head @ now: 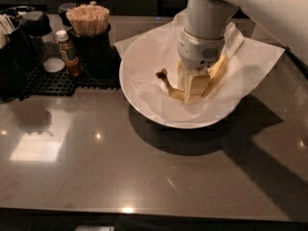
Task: Pick banana from white bowl
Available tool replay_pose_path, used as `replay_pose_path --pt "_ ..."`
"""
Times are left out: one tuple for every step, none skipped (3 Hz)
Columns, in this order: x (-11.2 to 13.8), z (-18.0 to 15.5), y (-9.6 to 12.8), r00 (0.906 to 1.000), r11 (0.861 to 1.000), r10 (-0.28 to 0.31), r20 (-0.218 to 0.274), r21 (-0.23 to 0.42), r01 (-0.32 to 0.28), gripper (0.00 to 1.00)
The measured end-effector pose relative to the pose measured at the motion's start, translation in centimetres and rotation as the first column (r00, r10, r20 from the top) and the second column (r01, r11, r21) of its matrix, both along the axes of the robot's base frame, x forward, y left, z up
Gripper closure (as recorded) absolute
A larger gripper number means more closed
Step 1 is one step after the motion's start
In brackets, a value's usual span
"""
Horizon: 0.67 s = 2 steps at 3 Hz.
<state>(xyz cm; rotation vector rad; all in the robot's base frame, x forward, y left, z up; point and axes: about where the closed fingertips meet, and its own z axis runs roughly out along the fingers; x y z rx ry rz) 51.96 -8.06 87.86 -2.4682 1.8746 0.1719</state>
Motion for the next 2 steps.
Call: replay_pose_path --pt "-0.1 -1.7 -0.6 0.9990 0.999 -0.030 -0.032 0.015 0.030 1.00" --pt "-0.2 -3.0 -1.2 0.9969 0.998 -0.052 -0.059 0.024 0.054 1.00"
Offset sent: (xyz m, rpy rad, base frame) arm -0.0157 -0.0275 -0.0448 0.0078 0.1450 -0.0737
